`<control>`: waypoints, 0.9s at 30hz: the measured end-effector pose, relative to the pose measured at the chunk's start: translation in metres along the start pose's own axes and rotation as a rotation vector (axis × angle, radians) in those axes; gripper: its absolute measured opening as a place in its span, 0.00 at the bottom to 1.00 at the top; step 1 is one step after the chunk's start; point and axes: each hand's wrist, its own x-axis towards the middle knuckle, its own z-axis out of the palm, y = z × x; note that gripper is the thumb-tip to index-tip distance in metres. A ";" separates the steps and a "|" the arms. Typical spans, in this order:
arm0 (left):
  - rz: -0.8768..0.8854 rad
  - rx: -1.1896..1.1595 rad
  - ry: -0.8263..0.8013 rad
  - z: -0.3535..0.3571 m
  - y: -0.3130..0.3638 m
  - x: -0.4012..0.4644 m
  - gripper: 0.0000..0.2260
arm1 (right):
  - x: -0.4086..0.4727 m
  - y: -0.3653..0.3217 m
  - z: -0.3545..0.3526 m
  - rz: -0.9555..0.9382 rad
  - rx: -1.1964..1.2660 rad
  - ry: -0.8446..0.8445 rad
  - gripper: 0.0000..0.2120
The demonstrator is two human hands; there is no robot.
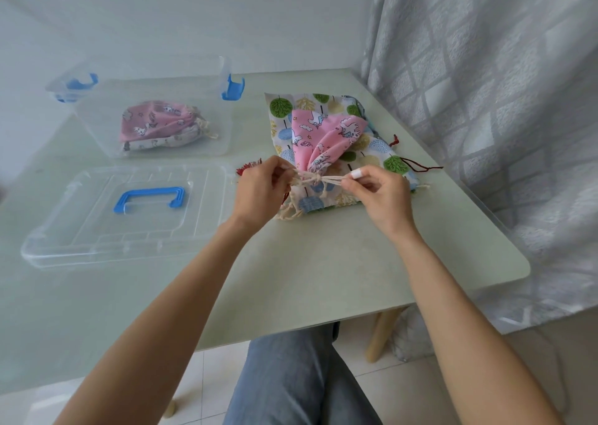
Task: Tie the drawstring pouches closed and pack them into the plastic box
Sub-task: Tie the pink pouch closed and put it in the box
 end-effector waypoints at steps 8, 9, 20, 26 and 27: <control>0.000 -0.203 -0.075 0.001 0.009 0.007 0.04 | 0.010 -0.006 -0.016 -0.089 -0.106 -0.047 0.08; 0.024 -0.186 -0.130 -0.004 0.013 0.011 0.04 | 0.014 -0.010 -0.017 -0.138 -0.170 -0.111 0.15; 0.211 0.046 -0.100 0.008 -0.006 0.130 0.13 | 0.068 -0.024 -0.008 -0.310 -0.610 -0.391 0.16; 0.260 0.320 -0.369 0.055 -0.001 0.191 0.21 | 0.096 0.005 -0.033 -0.123 -0.732 -0.341 0.17; 0.244 0.368 -0.415 0.063 -0.002 0.196 0.23 | 0.097 0.011 -0.031 -0.060 -0.740 -0.358 0.19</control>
